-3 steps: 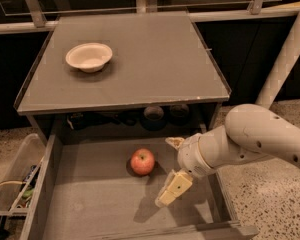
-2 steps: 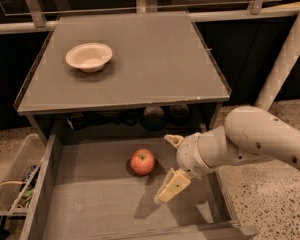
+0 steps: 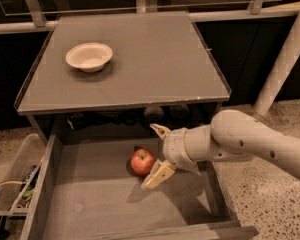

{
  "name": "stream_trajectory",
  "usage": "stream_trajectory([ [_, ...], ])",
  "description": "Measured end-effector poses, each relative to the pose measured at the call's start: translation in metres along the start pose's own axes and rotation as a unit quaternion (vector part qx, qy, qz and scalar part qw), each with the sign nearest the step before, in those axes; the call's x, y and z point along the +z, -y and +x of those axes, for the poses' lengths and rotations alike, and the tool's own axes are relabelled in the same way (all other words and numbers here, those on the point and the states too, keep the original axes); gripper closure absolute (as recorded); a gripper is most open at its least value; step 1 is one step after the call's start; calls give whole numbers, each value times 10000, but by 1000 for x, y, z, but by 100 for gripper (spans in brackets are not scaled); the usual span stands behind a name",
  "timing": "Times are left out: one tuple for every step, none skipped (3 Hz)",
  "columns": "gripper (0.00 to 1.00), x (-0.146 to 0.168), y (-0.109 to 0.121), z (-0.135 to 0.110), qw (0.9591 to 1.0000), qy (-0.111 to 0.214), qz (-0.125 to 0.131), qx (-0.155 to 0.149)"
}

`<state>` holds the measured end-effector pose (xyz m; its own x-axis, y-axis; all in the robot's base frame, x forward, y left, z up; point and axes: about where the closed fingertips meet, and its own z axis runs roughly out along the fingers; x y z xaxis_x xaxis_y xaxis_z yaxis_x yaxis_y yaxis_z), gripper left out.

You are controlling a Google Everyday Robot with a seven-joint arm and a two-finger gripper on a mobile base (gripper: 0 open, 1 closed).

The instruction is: Pick apple from top drawer and place on counter

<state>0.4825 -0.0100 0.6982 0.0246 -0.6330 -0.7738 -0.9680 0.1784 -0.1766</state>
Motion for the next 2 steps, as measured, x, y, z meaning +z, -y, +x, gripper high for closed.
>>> stream_trajectory([
  [0,25,4,3,9997,134,-73,-170],
  [0,45,6,18,9997,63,-153,-170],
])
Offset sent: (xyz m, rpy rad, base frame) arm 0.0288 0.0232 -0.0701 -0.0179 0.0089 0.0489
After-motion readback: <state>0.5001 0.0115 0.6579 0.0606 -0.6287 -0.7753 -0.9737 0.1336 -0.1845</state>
